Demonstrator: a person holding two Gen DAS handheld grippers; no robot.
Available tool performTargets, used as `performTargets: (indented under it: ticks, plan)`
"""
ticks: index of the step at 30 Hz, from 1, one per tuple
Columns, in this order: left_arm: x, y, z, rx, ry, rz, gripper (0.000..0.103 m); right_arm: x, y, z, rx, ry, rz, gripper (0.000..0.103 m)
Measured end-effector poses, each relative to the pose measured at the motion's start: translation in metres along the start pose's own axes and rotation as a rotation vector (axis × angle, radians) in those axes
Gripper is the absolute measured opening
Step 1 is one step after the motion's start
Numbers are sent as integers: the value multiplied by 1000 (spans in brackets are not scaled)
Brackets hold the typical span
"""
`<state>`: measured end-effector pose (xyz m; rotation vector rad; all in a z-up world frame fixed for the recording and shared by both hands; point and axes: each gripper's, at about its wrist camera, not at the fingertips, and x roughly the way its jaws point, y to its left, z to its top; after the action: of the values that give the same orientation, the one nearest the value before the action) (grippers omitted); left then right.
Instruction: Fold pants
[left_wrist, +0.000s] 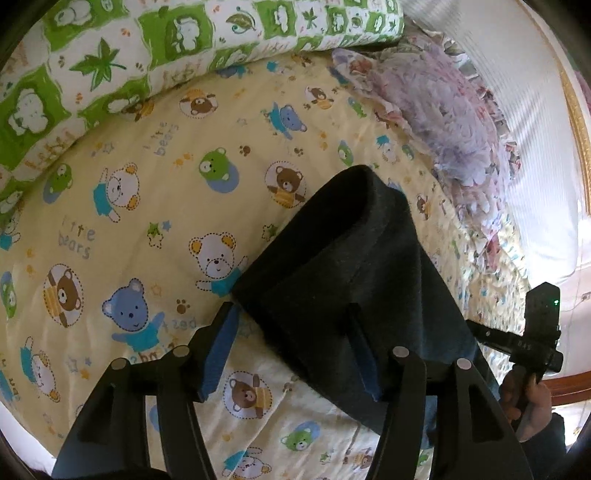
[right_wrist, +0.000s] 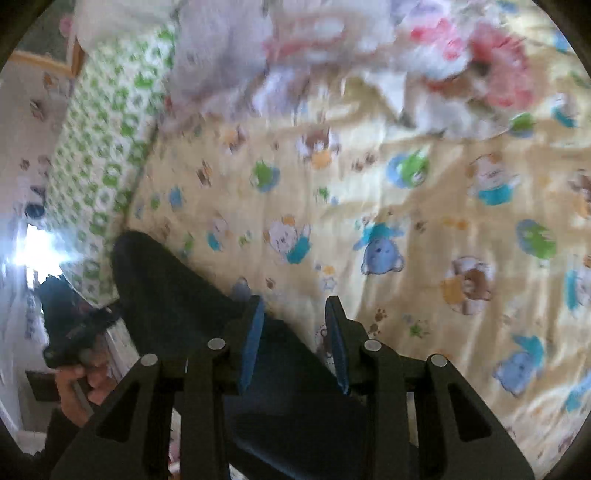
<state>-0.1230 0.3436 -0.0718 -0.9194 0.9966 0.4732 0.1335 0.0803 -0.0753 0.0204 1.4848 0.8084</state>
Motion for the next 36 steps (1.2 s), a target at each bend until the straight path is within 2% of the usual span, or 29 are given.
performTargets:
  ticks: [3, 5, 6, 7, 8, 10, 12, 13, 15, 18, 21, 23, 24, 25, 26, 31, 33, 35, 36]
  plan:
    - [3, -3, 0, 5, 8, 0, 63, 9, 7, -11, -33, 50, 48, 36]
    - [8, -9, 1, 17, 13, -4, 64, 12, 12, -20, -75, 68, 49, 35]
    - [10, -13, 1, 27, 12, -2, 65, 14, 16, -25, -100, 71, 49, 34]
    - [11, -16, 2, 38, 6, 5, 64, 15, 19, -27, -116, 67, 42, 28]
    - [11, -19, 2, 45, -6, 12, 61, 12, 24, -29, -143, 46, 21, 24]
    - [6, -19, 3, 31, -41, 3, 40, 4, 29, -30, -164, 1, -1, 19]
    - [-3, -15, 3, 1, -72, -53, 28, -9, 34, -27, -186, -55, -18, 17]
    - [-8, -14, 4, -6, -84, -77, 25, -17, 36, -25, -201, -85, -17, 10]
    - [-20, -17, 3, 21, -111, -99, 24, -32, 42, -18, -221, -152, -20, 9]
    - [-20, -21, 1, 91, -112, -62, 22, -30, 48, -7, -250, -165, -53, 9]
    - [-4, -13, -2, 120, -78, -16, 24, -5, 36, -6, -245, -121, -95, 8]
    - [0, -4, -3, 108, -49, -12, 33, 10, 23, -5, -181, -89, -84, 9]
    - [-6, -2, -2, 101, -52, -25, 39, 10, 22, -5, -153, -101, -73, 10]
    - [-11, -1, -1, 101, -60, -15, 46, 5, 21, -5, -125, -129, -75, 15]
    - [-15, -2, 0, 110, -71, -5, 46, 1, 20, -5, -114, -139, -78, 22]
    - [-47, -23, 9, 210, -145, 72, 48, -37, 17, -18, -87, -224, -47, 25]
    - [-58, -32, 13, 227, -175, 65, 51, -53, 14, -28, -67, -254, -34, 25]
    - [-67, -48, 16, 255, -188, 29, 52, -71, 8, -44, -44, -290, -20, 26]
    - [-67, -57, 16, 271, -183, 12, 56, -78, 6, -51, -32, -304, -17, 26]
